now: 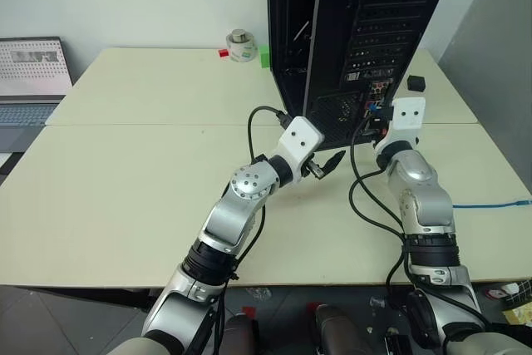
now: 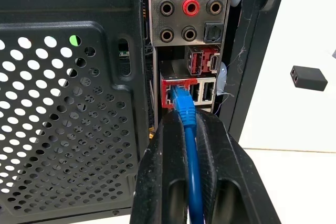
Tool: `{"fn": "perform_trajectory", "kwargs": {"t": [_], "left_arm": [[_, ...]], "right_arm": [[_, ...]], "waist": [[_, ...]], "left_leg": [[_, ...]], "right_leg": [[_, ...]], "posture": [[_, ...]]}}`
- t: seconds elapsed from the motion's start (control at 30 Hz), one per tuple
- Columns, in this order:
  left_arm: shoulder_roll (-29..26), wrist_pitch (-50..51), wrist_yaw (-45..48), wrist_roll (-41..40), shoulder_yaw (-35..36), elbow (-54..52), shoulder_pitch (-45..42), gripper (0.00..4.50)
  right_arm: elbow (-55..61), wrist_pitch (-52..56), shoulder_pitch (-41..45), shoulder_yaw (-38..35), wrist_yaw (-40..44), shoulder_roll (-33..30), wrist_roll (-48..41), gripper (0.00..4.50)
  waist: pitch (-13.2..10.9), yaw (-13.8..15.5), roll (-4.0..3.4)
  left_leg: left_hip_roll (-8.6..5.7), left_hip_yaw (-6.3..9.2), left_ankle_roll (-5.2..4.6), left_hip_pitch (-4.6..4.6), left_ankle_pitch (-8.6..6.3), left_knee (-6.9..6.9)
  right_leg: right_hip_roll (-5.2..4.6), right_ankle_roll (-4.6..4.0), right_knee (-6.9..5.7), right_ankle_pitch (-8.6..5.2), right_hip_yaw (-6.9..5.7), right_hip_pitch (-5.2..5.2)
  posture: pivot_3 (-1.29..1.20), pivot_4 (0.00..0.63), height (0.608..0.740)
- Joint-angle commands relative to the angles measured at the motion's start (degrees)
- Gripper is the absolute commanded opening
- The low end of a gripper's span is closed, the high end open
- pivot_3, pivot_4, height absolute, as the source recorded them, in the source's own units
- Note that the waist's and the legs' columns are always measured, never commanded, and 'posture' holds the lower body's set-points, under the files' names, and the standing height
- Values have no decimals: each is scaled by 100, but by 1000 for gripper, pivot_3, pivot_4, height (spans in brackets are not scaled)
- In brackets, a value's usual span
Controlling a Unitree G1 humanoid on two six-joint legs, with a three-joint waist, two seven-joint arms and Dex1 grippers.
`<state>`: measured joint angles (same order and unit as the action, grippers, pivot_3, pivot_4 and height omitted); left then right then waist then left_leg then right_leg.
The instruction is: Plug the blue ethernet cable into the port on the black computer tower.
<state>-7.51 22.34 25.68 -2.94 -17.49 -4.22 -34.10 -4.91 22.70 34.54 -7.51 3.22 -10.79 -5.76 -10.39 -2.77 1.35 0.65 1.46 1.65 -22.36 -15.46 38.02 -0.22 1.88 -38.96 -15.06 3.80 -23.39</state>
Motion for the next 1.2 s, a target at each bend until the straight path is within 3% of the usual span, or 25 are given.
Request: {"fn": "perform_trajectory", "kwargs": {"t": [0.03, 0.07, 0.13, 0.17, 0.4, 0.57, 0.77, 1.0, 1.2], "left_arm": [[37, -20, -1, -17, 78, -280, -19, 4167], [35, -27, 2, -16, 78, -274, -19, 4167], [31, -38, 5, -13, 78, -266, -19, 4216], [29, -44, 5, -10, 77, -263, -18, 4216], [7, -95, -16, 29, 85, -230, -22, 4216], [-78, -189, 28, 39, 126, -211, -21, 4216], [-607, -158, 478, -297, 622, 66, -247, 4216], [-1864, -78, 1891, -984, 1240, 54, -157, 4216], [-2711, 219, 2708, -1622, 1783, -101, 177, 4216]], "right_arm": [[17, -76, 158, -2, 67, -38, -27, 0], [37, -72, 139, -7, 100, -44, -45, 0], [84, -60, 98, -17, 142, -66, -57, 683], [106, -48, 78, -22, 166, -81, -62, 737], [433, 178, -146, -58, 527, -335, -141, 2239], [1055, 463, -517, -112, 975, -709, -327, 3295], [1760, 835, -951, -352, 1926, -1449, -941, 4490], [1852, 629, -1270, -925, 3372, -2539, -1743, 4490], [1535, 451, -1403, -1413, 4030, -3110, -2099, 4490]], "waist": [[0, -3, 0], [0, -5, 0], [0, -8, 0], [0, -8, 0], [0, 19, 0], [0, 35, 0], [-1, 39, 0], [-2, 41, 1], [-2, 42, 1]], "left_leg": [[0, 0, 0, 0, 0, 0], [0, 1, 0, 0, 0, 0], [0, 1, 0, 0, 0, 0], [1, 1, 0, 0, 0, 0], [-2, 3, 0, -12, 0, -4], [-2, 3, 0, -14, 0, -4], [-2, 5, 0, -14, 0, -5], [-2, 4, -1, -19, 0, -5], [2, 3, -1, -18, -1, -4]], "right_leg": [[0, 0, 0, 0, 0, 0], [0, 0, 0, 0, -1, 0], [0, 0, 0, 0, 0, 0], [1, 0, 0, 0, -1, 0], [-3, 0, 6, 0, -3, -6], [-3, 0, 6, 0, -3, -9], [-1, 1, 7, -1, -6, -9], [2, 1, 12, -1, -12, -10], [2, 1, 12, -1, -13, -9]], "posture": [[0, 150, 740], [0, 150, 740], [0, 150, 740], [0, 150, 740], [0, 150, 740], [0, 150, 740], [0, 150, 740], [0, 150, 740], [0, 150, 740]]}}
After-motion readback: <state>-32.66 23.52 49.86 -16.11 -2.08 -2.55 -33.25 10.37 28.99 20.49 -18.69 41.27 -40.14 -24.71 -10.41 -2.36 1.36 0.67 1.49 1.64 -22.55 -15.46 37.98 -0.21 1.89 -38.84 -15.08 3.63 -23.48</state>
